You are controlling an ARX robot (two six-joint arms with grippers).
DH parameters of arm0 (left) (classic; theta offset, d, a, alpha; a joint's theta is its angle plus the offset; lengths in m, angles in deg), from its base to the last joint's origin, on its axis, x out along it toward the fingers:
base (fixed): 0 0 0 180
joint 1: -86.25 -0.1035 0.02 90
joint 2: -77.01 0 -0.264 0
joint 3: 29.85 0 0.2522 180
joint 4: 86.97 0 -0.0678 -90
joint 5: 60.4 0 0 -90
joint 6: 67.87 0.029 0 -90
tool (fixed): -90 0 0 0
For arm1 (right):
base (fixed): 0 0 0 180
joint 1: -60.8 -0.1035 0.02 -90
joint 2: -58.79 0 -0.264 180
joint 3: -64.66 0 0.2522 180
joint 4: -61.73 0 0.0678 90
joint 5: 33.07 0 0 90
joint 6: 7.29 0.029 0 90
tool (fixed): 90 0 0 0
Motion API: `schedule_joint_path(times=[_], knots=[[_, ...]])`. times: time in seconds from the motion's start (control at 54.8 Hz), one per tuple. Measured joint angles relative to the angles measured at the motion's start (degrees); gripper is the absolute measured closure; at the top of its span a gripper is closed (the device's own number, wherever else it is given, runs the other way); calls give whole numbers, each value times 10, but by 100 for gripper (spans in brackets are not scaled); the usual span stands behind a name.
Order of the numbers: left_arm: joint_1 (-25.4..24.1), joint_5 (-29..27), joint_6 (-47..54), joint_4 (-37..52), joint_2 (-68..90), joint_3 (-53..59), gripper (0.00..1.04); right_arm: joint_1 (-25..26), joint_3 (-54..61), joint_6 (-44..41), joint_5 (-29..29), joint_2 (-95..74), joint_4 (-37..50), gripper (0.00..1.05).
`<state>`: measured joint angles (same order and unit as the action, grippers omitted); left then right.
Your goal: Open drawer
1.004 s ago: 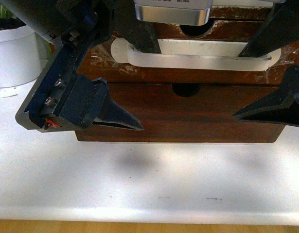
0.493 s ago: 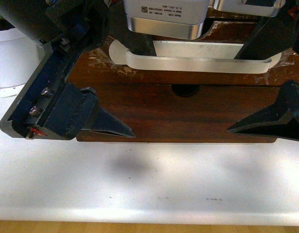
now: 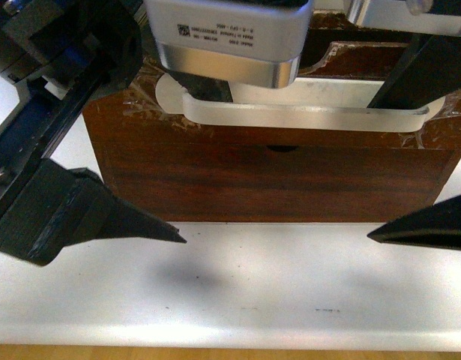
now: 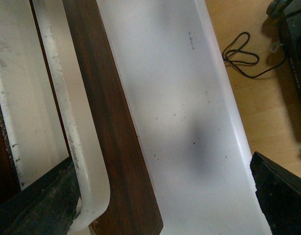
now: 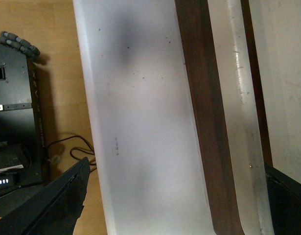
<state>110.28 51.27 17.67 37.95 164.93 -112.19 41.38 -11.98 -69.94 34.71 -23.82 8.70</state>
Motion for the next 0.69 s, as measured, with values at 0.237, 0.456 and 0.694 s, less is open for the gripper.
schedule_joint_path(times=[0.237,0.456,0.694], knots=[[1,9,20,-11,-31,29,6,-14,29,-4,0,33,-6,9],[1,13,43,-26,-64,59,6,-29,61,-6,0,59,-8,9],[0,15,58,-29,-84,75,6,-37,75,1,0,73,-3,9]])
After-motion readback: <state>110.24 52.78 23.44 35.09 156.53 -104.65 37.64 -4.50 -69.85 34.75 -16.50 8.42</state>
